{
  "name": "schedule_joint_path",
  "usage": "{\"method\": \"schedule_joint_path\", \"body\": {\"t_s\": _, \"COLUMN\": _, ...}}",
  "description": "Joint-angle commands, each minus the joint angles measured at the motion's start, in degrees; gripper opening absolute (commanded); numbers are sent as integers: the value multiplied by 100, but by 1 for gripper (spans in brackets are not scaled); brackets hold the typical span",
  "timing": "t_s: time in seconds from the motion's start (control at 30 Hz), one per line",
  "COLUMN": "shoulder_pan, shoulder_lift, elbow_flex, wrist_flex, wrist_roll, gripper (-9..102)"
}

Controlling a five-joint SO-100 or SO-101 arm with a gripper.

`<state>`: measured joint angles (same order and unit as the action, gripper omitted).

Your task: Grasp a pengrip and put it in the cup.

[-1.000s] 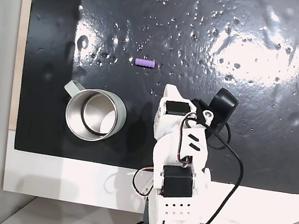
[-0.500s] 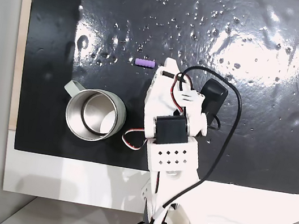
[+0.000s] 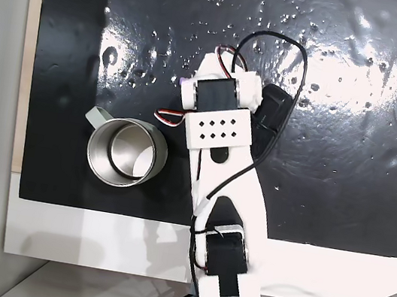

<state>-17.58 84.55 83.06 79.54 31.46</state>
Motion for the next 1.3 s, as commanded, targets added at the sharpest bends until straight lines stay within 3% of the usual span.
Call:
{"method": "schedule_joint_path", "body": {"t_s": 0.0, "shoulder_pan": -132, "shoulder_lift": -343, "elbow_flex": -624, "wrist_flex": 35, "wrist_roll": 97, "gripper": 27}}
{"method": "schedule_joint_path", "body": {"t_s": 0.9, "shoulder_pan": -589, "shoulder_lift": -2065, "elbow_flex": -984, "wrist_flex": -536, "wrist_roll": -141, "gripper": 23}}
{"method": "schedule_joint_path", "body": {"t_s": 1.13, "shoulder_pan": -624, "shoulder_lift": -2285, "elbow_flex": -879, "wrist_flex": -844, "wrist_roll": -167, "gripper": 15}}
{"method": "schedule_joint_path", "body": {"t_s": 1.27, "shoulder_pan": -624, "shoulder_lift": -2329, "elbow_flex": -870, "wrist_flex": -914, "wrist_roll": -220, "gripper": 5}}
